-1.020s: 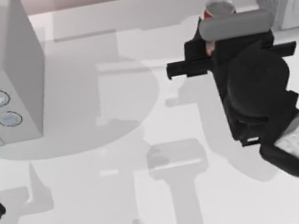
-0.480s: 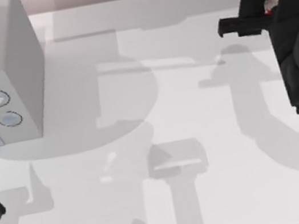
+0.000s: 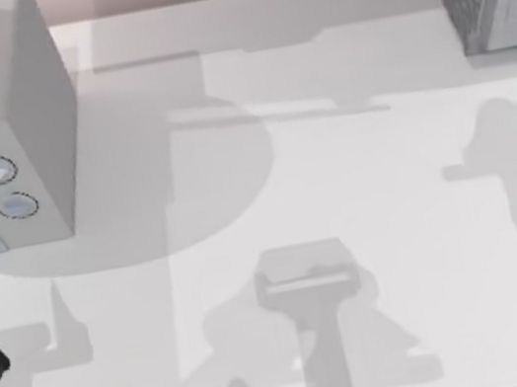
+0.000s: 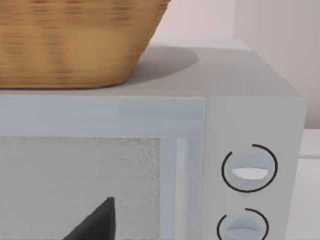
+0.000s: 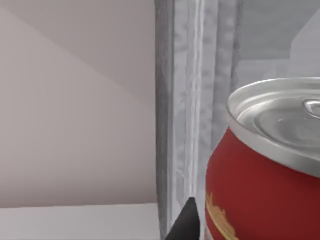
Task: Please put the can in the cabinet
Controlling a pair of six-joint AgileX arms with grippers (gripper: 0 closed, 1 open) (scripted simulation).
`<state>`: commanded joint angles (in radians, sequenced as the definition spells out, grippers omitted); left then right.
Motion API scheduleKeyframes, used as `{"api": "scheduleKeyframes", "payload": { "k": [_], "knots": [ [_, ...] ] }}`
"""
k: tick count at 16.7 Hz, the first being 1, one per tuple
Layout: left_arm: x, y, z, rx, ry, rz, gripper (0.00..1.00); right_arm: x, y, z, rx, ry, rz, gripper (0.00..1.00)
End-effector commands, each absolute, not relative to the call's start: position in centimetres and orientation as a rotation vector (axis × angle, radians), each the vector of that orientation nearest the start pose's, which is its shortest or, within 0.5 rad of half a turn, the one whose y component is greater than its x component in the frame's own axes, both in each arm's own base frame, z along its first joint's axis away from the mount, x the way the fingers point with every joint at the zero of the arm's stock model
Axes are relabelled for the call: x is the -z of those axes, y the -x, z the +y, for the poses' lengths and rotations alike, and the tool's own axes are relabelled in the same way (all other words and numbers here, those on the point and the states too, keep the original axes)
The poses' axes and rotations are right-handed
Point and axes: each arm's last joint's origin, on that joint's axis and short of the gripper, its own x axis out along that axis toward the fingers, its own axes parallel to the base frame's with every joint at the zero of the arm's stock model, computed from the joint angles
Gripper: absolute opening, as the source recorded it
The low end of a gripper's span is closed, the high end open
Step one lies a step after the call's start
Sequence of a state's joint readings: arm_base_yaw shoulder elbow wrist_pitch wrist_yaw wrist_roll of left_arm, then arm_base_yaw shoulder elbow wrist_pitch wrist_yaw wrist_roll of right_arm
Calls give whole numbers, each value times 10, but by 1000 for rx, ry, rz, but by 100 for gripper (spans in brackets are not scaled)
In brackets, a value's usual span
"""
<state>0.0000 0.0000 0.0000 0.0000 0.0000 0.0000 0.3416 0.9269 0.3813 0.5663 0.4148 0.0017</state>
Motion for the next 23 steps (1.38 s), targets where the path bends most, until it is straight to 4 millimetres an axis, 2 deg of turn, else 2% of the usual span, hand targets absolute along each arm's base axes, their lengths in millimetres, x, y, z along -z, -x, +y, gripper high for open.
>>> {"api": "scheduleKeyframes", "payload": {
  "k": [5, 10, 15, 23],
  "knots": [
    [-160, -106, -1, 0, 0, 0, 100, -213, -146, 20, 42, 3, 1, 0],
    [-160, -106, -1, 0, 0, 0, 100, -181, -116, 4, 15, 0, 5, 0],
    [-160, -106, -1, 0, 0, 0, 100, -161, -106, -1, 1, 0, 0, 0],
    [-160, -106, -1, 0, 0, 0, 100, -163, -106, -1, 0, -2, 0, 0]
  ]
}}
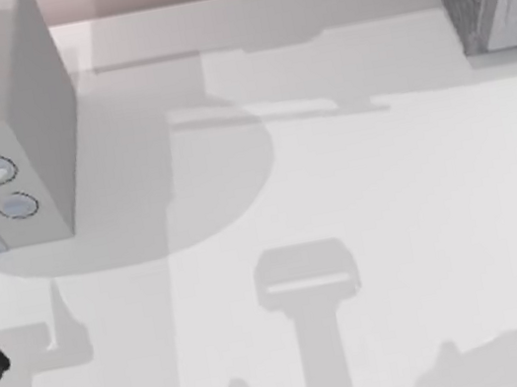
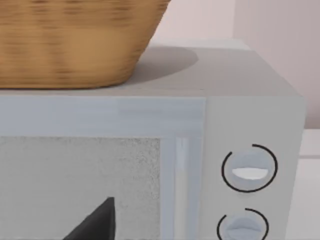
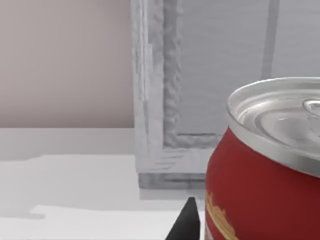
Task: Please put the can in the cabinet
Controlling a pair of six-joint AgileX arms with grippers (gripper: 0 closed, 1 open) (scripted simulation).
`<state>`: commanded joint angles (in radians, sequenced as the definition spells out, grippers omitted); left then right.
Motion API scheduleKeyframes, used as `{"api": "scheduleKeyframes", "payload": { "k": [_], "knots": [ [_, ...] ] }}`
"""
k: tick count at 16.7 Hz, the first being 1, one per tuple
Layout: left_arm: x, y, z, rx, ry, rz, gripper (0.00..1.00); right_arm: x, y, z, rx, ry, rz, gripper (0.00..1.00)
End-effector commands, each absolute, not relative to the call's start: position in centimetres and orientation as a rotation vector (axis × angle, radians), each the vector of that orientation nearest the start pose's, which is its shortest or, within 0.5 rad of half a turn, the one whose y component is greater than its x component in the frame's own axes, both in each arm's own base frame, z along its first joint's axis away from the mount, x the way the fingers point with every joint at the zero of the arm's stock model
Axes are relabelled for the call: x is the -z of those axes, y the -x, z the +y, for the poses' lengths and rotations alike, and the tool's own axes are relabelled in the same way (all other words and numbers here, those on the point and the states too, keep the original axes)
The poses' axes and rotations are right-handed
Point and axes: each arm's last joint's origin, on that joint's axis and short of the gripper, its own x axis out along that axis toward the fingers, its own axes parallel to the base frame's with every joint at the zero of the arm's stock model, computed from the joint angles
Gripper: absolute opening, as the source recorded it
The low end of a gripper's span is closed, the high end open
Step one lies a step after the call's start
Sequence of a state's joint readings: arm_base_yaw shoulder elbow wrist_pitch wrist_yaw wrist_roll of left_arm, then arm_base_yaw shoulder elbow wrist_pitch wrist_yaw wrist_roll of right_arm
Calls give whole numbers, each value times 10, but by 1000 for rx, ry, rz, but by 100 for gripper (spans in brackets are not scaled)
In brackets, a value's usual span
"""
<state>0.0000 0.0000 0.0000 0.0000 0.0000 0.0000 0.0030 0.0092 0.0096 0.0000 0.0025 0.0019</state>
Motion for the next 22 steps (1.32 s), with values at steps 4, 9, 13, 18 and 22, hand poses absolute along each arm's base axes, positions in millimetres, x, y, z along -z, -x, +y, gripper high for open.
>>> {"api": "scheduleKeyframes", "payload": {
  "k": [4, 9, 13, 18, 22],
  "knots": [
    [-160, -106, -1, 0, 0, 0, 100, -194, -105, 0, 8, -2, -5, 0],
    [-160, -106, -1, 0, 0, 0, 100, -253, -109, 3, 0, -4, -4, 0],
    [-160, -106, -1, 0, 0, 0, 100, -298, -116, 5, 2, -7, -14, 0],
    [-160, -106, -1, 0, 0, 0, 100, -352, -131, 8, 10, -6, -22, 0],
    [-160, -106, -1, 0, 0, 0, 100, -389, -148, 13, 5, -3, -18, 0]
  ]
}}
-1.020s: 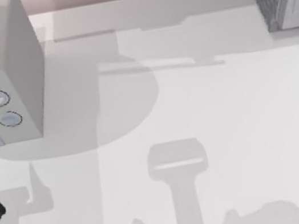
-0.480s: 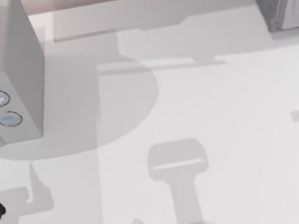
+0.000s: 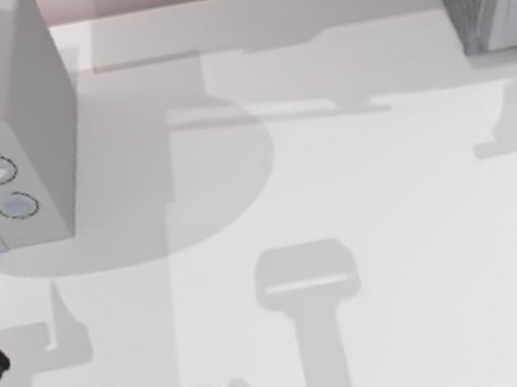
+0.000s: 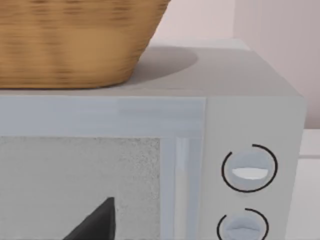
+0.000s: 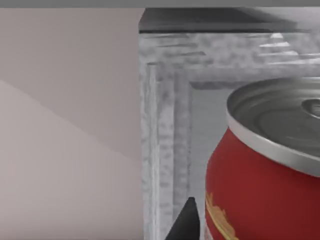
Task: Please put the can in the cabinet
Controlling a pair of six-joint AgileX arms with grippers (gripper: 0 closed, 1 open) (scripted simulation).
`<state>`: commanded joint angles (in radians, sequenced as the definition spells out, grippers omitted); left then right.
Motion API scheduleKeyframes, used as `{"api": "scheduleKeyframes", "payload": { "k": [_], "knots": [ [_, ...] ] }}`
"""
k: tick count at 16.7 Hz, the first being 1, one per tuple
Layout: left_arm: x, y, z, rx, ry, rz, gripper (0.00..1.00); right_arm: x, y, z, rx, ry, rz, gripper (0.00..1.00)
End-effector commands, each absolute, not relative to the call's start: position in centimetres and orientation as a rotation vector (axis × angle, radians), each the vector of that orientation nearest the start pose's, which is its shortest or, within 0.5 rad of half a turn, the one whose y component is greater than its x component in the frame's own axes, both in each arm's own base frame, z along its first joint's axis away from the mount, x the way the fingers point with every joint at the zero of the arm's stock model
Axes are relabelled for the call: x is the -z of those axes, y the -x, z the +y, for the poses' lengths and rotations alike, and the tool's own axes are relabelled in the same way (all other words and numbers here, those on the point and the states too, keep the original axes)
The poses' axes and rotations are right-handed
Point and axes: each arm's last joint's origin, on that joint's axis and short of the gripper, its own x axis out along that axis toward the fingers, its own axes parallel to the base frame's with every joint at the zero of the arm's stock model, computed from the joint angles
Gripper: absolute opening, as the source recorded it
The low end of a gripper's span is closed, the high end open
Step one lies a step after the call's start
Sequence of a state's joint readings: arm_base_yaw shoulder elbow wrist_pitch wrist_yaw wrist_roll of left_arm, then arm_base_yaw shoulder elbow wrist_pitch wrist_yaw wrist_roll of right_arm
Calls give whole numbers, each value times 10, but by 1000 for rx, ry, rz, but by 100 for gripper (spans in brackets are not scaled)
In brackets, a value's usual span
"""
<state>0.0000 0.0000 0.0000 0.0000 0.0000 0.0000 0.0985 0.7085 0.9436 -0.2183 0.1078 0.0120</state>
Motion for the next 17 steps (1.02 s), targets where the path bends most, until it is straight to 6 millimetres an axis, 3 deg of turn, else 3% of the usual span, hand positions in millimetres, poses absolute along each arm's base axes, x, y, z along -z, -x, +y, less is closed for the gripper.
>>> {"api": "scheduleKeyframes", "payload": {
  "k": [8, 17],
  "knots": [
    [-160, -106, -1, 0, 0, 0, 100, -456, -189, 25, 2, -1, -20, 0],
    [-160, -106, -1, 0, 0, 0, 100, -506, -248, 45, -2, -2, -4, 0]
  ]
}}
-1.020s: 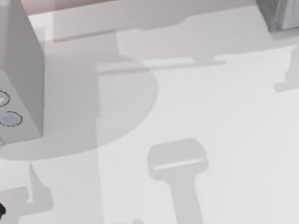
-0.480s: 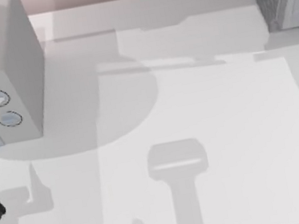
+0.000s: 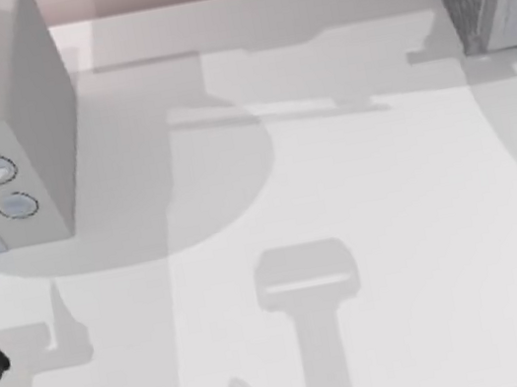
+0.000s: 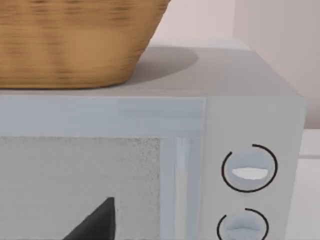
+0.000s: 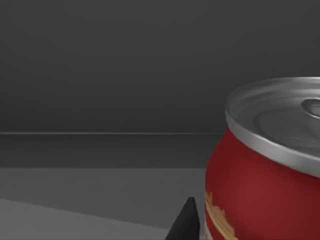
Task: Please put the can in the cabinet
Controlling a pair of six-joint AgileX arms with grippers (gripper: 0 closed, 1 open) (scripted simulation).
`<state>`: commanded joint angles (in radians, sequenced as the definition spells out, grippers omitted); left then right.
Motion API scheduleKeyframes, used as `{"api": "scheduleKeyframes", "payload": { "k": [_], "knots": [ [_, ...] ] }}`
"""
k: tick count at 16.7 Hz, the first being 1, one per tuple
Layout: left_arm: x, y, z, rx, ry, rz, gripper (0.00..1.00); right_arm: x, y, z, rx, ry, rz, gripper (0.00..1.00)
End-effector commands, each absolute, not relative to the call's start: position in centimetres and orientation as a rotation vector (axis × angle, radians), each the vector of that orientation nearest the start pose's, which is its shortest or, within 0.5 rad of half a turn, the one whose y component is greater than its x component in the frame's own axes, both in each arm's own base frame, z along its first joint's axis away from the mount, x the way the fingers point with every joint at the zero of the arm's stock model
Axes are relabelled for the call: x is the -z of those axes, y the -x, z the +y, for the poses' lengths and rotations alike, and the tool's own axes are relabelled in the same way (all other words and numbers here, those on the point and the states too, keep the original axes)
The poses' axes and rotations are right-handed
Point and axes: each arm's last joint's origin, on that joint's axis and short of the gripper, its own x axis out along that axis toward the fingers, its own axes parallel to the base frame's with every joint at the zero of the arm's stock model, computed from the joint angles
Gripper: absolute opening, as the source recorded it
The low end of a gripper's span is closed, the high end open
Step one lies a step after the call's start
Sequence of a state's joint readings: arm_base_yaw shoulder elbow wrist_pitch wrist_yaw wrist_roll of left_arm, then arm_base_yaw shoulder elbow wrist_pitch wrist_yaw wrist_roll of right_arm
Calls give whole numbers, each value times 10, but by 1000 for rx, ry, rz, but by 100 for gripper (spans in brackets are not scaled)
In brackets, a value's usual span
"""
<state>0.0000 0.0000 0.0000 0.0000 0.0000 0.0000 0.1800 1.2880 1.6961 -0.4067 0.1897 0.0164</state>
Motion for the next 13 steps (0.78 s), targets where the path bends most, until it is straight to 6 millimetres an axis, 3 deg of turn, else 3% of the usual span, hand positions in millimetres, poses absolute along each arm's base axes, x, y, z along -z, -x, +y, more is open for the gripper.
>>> {"api": "scheduleKeyframes", "payload": {
  "k": [9, 13],
  "knots": [
    [-160, -106, -1, 0, 0, 0, 100, -510, -256, 47, 1, -3, 0, 0],
    [-160, -106, -1, 0, 0, 0, 100, -532, -249, 36, 62, -4, -82, 0]
  ]
}}
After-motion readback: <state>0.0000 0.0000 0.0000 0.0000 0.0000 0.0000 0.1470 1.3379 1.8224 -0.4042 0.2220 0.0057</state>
